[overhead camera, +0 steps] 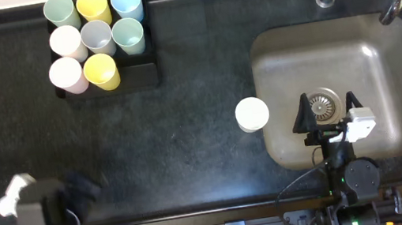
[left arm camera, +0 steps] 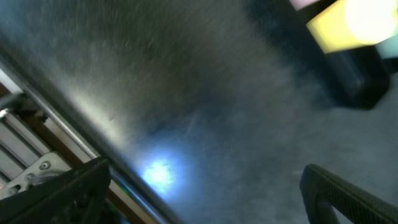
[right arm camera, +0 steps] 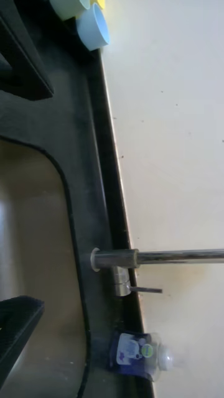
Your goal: Store Cups
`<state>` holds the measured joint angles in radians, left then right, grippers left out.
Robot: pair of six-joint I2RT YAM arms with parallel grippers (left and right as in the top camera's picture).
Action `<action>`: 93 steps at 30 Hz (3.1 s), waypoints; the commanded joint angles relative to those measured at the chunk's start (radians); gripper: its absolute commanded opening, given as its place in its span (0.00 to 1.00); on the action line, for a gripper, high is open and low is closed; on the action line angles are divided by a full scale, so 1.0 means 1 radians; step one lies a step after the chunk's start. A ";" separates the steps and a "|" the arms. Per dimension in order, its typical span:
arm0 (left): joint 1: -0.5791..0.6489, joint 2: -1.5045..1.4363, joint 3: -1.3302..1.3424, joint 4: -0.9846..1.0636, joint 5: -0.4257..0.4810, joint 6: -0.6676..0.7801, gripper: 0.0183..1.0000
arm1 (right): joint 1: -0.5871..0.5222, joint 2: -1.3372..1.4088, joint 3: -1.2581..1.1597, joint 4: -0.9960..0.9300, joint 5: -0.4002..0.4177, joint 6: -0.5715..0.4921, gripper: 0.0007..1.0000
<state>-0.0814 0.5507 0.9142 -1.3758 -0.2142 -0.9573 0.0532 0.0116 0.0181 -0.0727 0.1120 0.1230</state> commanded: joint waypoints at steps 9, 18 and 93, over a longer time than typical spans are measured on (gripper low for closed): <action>0.009 -0.438 -0.826 1.623 0.337 1.144 1.00 | 0.005 -0.006 -0.013 0.006 0.005 0.005 1.00; 0.009 -0.548 -0.906 1.351 0.345 1.139 1.00 | 0.005 -0.006 -0.013 0.006 0.005 0.005 1.00; 0.008 -0.548 -0.906 1.303 0.341 1.133 1.00 | 0.222 1.406 1.416 -1.351 0.061 -0.310 1.00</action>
<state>-0.0753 0.0101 0.0086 -0.0685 0.1173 0.1612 0.2409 1.3231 1.4078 -1.4097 0.2134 -0.0624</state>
